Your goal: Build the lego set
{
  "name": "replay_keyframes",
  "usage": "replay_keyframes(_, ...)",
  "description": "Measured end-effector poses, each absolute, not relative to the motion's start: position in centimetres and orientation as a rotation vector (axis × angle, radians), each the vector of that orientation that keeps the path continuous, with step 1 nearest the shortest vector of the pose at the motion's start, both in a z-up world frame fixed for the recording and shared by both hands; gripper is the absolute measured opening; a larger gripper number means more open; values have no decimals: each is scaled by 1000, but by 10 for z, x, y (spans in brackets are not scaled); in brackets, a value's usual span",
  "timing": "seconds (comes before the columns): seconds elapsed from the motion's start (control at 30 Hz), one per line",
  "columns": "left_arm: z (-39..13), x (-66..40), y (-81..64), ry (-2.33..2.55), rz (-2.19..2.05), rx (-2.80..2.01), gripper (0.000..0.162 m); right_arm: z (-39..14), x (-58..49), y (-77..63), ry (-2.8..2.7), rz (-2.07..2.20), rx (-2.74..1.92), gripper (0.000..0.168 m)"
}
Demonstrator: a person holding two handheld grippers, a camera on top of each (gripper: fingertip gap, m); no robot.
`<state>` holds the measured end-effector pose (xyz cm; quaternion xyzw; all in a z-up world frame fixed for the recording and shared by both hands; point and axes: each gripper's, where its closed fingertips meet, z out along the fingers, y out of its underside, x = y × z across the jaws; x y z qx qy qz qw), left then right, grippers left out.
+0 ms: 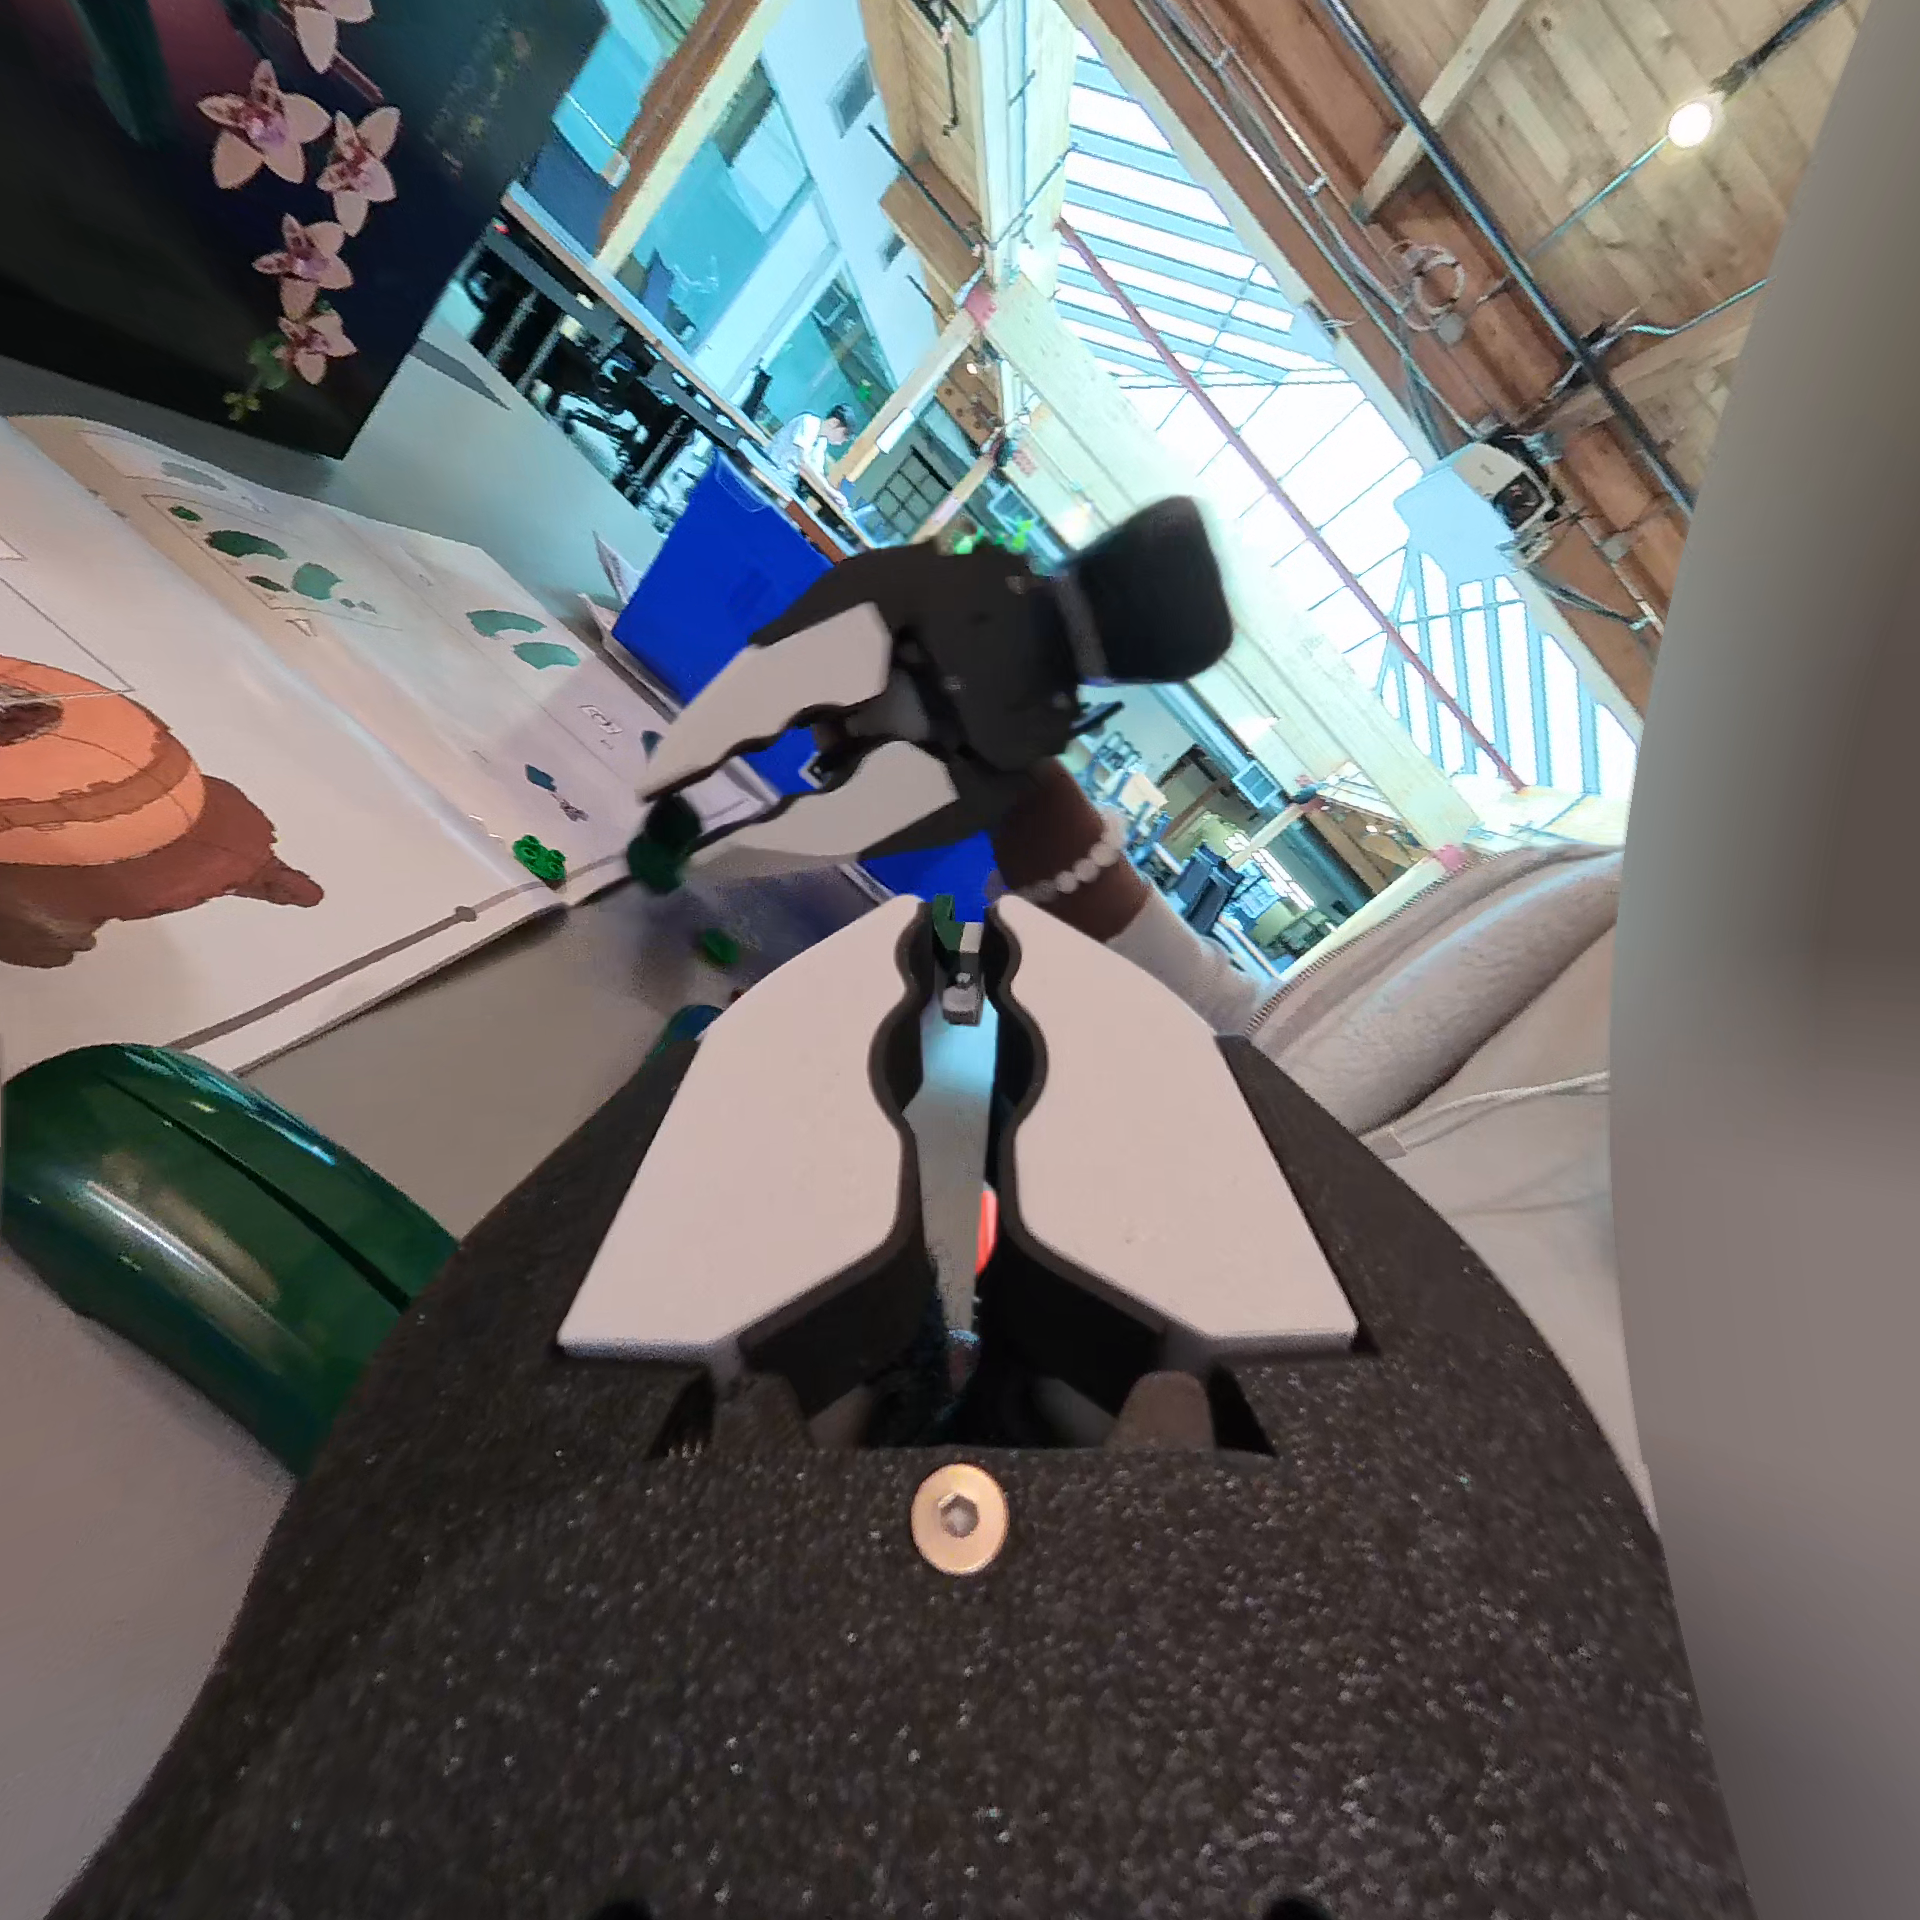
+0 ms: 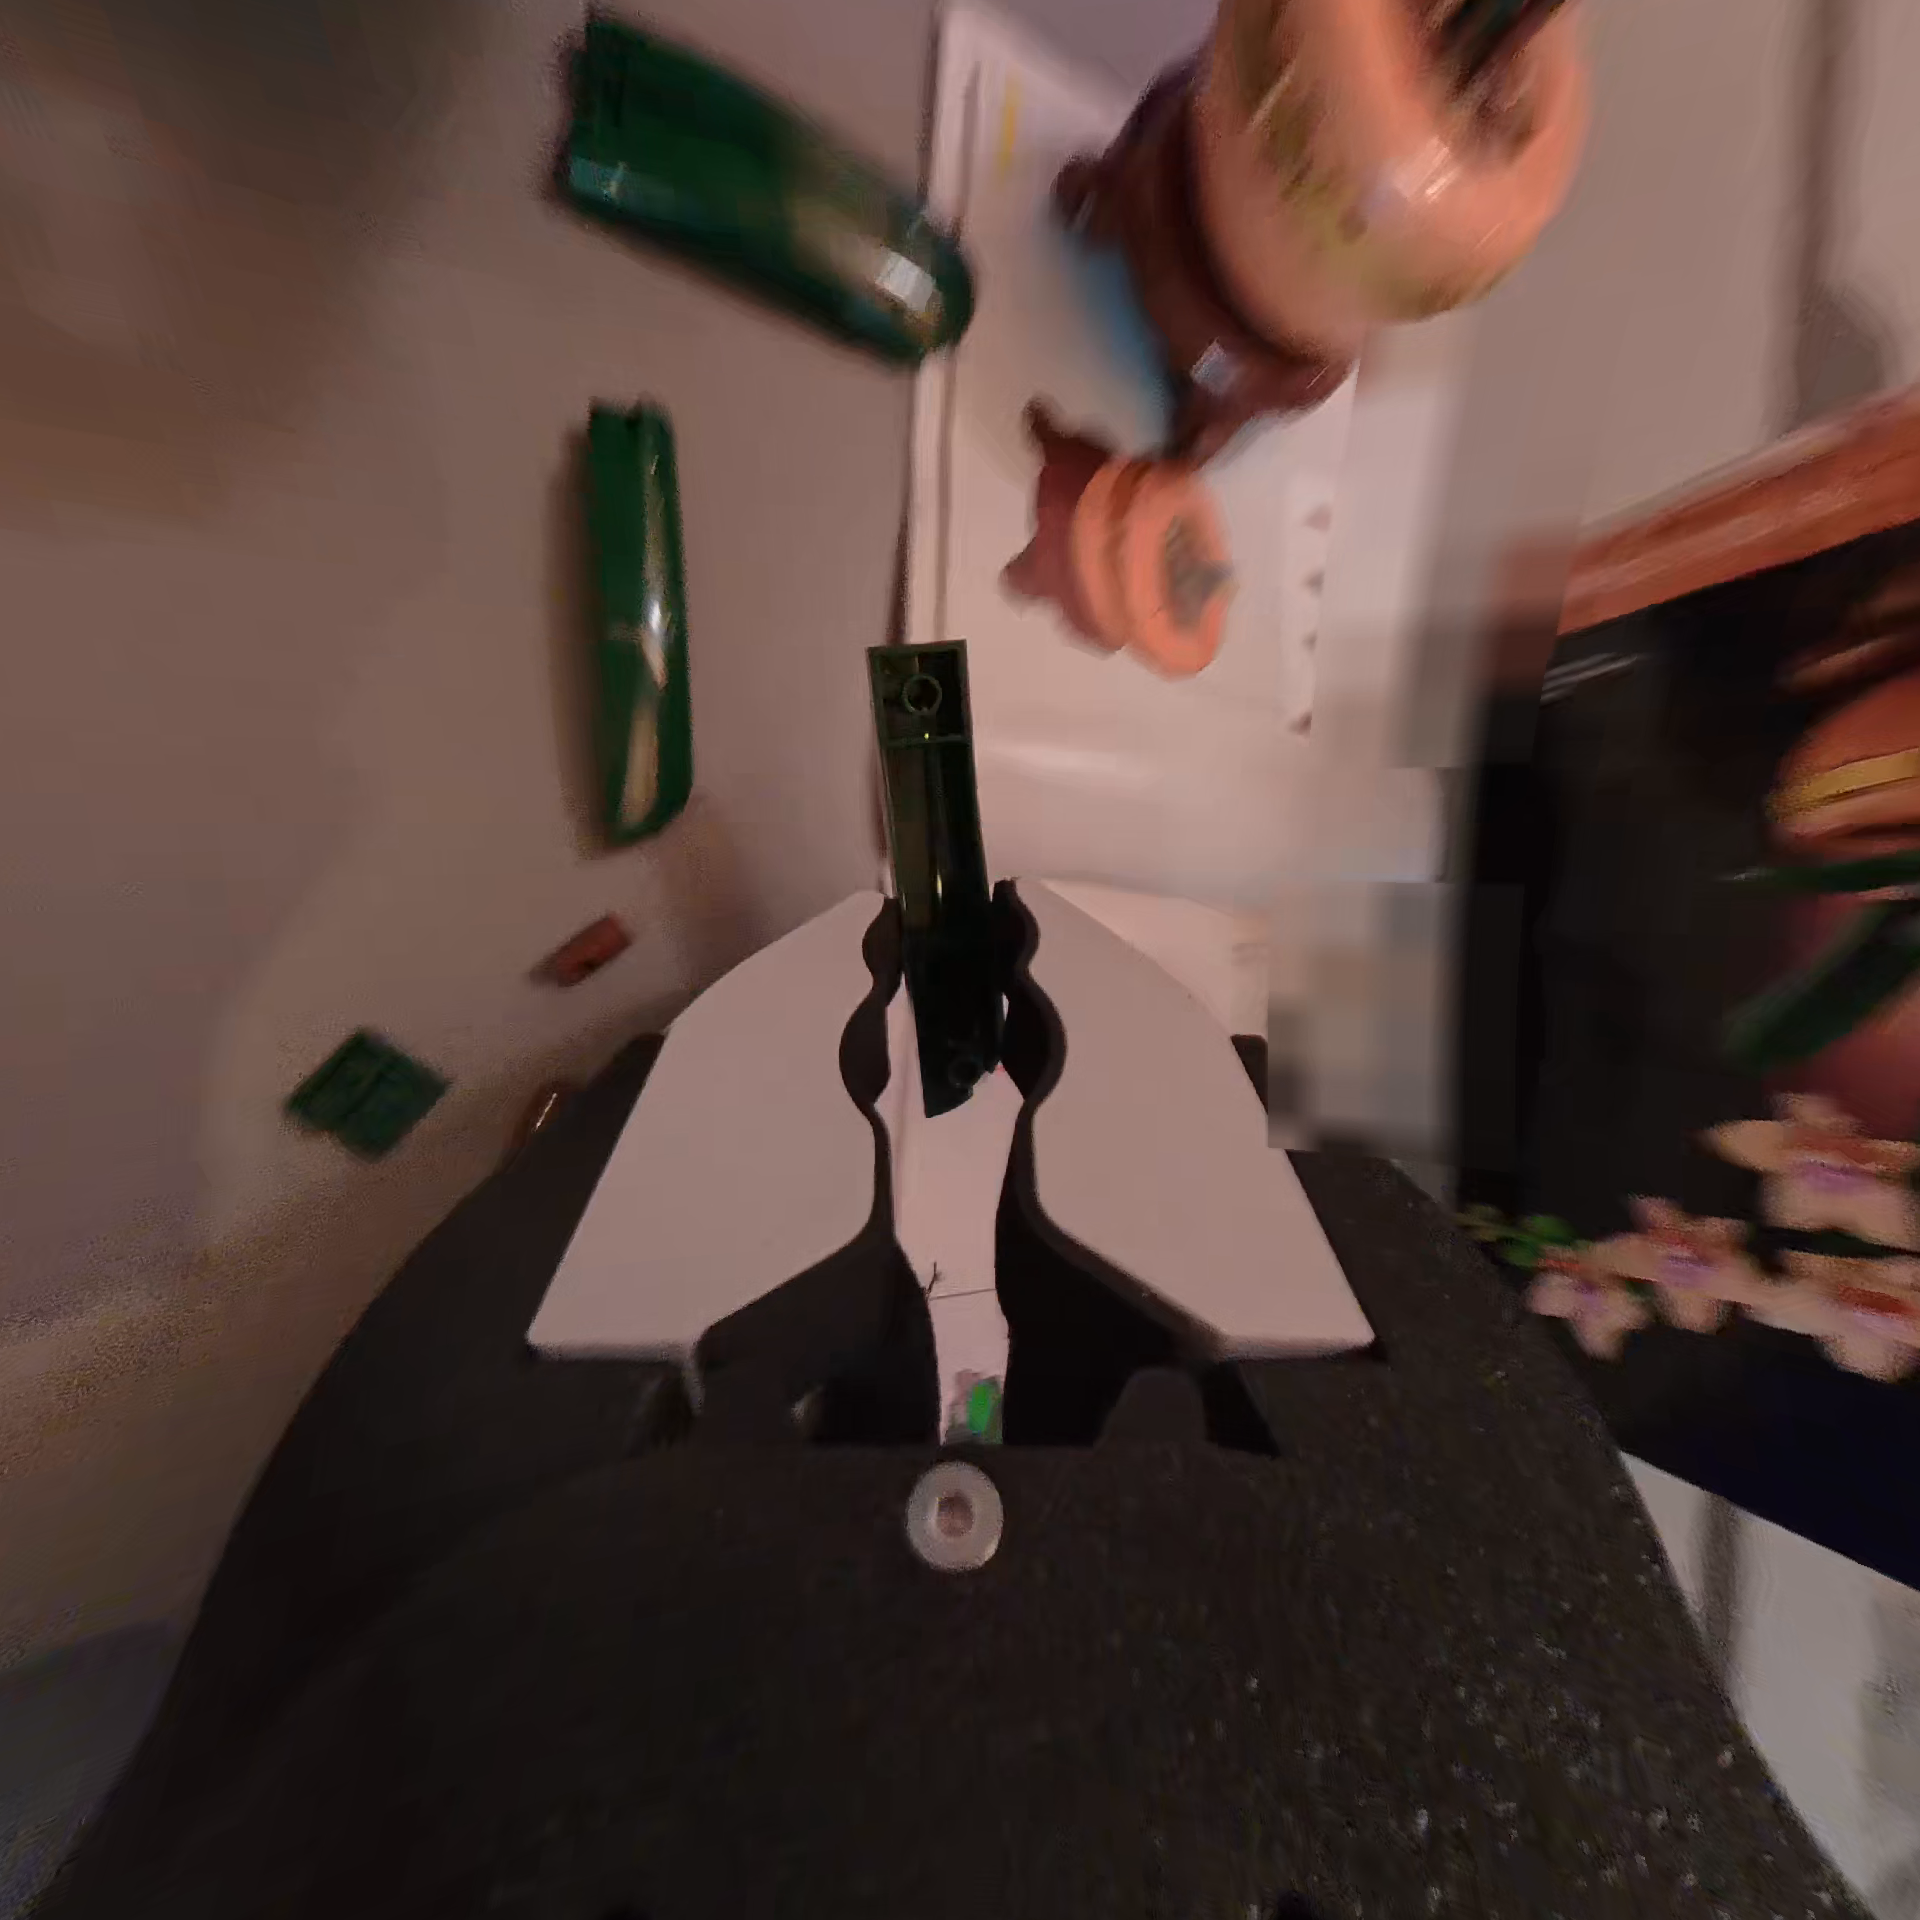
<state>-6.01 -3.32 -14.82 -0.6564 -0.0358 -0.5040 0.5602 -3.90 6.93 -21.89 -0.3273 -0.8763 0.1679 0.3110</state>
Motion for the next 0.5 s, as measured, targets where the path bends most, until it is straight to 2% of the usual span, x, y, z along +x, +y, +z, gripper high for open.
replay_keyframes(0.03,-148,-61,-32,-90,-1161,-1552,7,-202,-43,63,-2239,433,-804,17)
replay_keyframes(0.2,-148,-60,-22,-80,-975,-1582,7,-142,-53,21,-1989,251,-521,17)
replay_keyframes(0.37,-140,-53,-16,-27,-859,-1565,7,-133,-54,19,-1847,65,-453,16)
replay_keyframes(0.5,-132,-50,-14,-10,-833,-1541,7,-134,-51,14,-1810,79,-447,16)
